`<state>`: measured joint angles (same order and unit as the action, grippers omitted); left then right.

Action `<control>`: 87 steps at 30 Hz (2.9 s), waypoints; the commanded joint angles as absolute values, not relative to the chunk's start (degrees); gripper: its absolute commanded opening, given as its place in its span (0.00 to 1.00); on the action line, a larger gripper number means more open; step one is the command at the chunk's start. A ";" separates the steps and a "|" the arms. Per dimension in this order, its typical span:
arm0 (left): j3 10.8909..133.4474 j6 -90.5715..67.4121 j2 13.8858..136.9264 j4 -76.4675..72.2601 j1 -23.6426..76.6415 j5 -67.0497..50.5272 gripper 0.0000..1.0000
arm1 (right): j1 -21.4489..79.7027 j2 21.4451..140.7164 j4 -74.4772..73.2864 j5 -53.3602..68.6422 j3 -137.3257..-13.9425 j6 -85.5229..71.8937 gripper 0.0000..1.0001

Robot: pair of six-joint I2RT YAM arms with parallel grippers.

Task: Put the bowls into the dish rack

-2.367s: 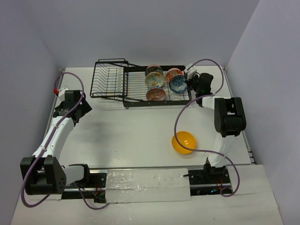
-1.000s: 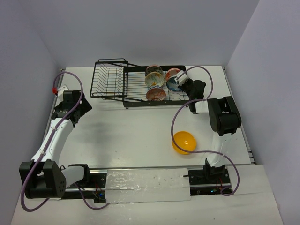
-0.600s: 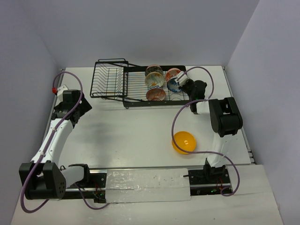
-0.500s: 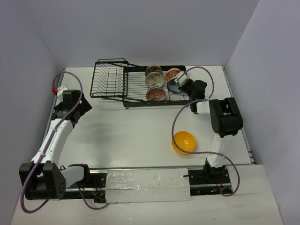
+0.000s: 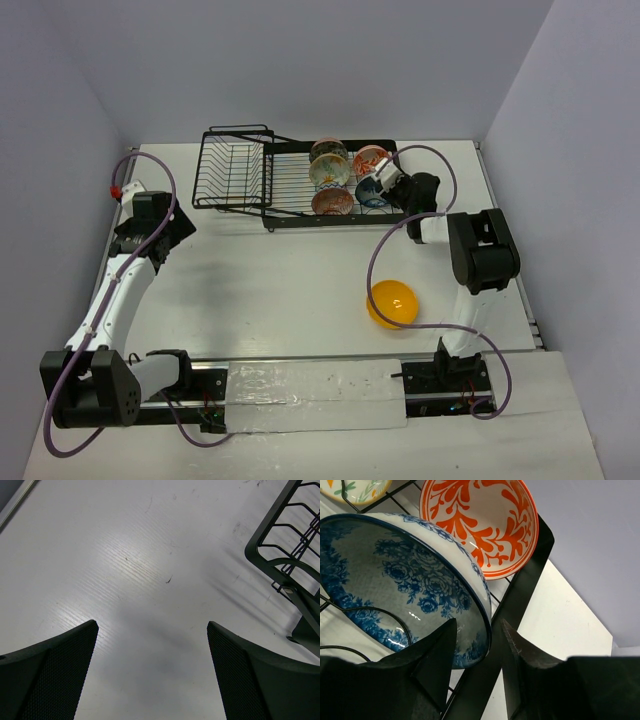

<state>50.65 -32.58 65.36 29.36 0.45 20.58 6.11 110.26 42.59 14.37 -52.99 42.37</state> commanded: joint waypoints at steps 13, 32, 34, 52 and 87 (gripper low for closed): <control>51.33 -31.73 63.98 26.98 0.18 19.34 0.95 | 4.66 102.57 24.71 20.12 -64.51 33.32 1.00; 51.06 -32.25 63.11 27.07 1.41 20.13 0.95 | 6.84 88.51 5.73 42.54 -73.20 -9.39 1.00; 50.98 -32.34 63.19 27.07 2.02 20.39 0.95 | 9.83 86.84 -3.80 37.12 -77.58 -10.98 1.00; 51.50 -32.87 64.34 28.21 7.38 21.80 0.98 | 29.62 69.27 -58.00 -3.23 -70.14 -32.68 0.92; 51.59 -32.78 66.18 28.92 10.37 22.41 0.98 | 14.85 57.12 -51.52 3.25 -37.09 -43.77 0.68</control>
<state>50.65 -32.47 65.65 28.97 10.02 21.10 15.33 56.14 -55.33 1.80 -38.26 -44.56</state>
